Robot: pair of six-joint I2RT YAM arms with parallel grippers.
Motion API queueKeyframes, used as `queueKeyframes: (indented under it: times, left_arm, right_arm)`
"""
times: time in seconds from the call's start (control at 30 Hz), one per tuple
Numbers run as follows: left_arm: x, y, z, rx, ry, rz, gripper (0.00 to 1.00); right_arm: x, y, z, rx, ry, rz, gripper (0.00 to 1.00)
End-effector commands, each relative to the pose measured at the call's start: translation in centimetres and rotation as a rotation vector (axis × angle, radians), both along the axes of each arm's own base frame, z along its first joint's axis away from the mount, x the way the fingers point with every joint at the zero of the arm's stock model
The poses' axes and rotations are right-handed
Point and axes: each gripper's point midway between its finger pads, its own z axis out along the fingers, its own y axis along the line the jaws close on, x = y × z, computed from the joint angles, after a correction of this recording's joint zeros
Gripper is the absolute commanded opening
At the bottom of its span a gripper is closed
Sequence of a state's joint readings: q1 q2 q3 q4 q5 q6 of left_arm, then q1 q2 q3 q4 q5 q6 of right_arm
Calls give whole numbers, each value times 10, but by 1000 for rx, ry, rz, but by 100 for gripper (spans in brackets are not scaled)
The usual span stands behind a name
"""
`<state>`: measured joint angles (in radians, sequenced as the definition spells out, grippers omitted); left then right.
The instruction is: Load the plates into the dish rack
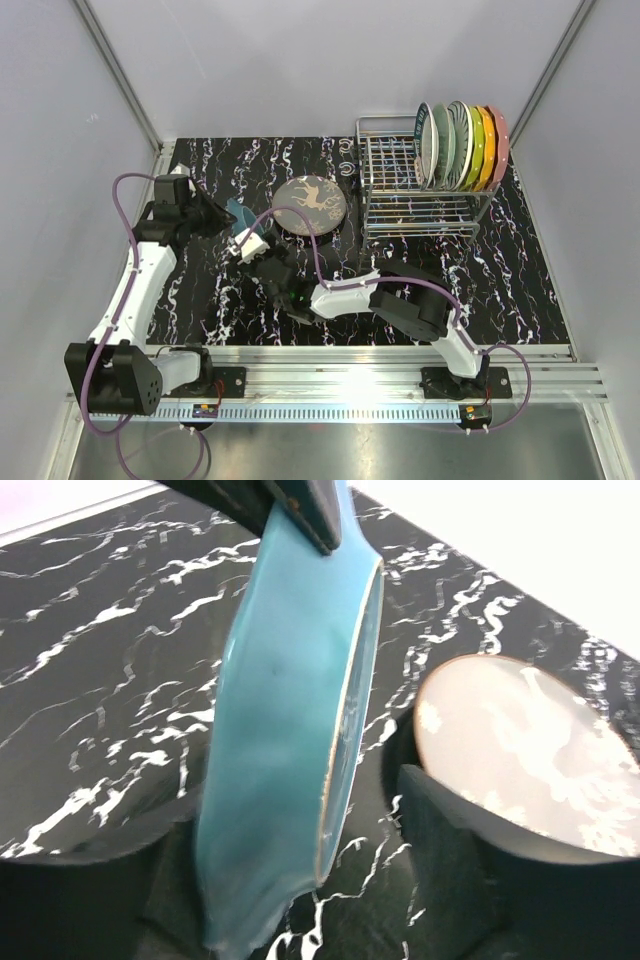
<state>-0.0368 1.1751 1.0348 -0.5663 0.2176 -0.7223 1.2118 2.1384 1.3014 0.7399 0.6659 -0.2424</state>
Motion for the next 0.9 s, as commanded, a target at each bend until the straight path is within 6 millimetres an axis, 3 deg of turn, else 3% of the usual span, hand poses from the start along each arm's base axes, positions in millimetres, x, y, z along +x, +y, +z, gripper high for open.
queueKeyframes:
  times: [0.0,0.1,0.17,0.2,0.23,0.47,0.57,0.7,0.87]
  left_arm:
    - [18,-13,39,-93,-158,-31,0]
    - [19,-14,40,-98,-162,-32,0]
    - [18,-14,39,-100,-160,-36,1]
    - [19,-15,39,-102,-160,-39,5]
    - [19,-15,39,-102,-162,-43,15]
    - [21,-19,37,-110,-167,-69,22]
    - [21,-19,37,-106,-169,-76,22]
    - [21,-19,43,-88,-197,-102,46]
    - [20,-17,58,-44,-267,-136,59]
  right_arm:
    - [18,-9,34,67,-95,-126,68]
    - [19,-11,34,58,-101,-132,61]
    - [18,-12,33,62,-95,-133,49]
    - [18,-13,33,63,-93,-135,45]
    - [18,-14,32,64,-90,-138,37]
    - [17,-18,34,76,-76,-152,13]
    - [18,-20,36,85,-64,-168,9]
    - [20,-24,37,83,-50,-205,9]
    - [22,-30,41,123,10,-224,6]
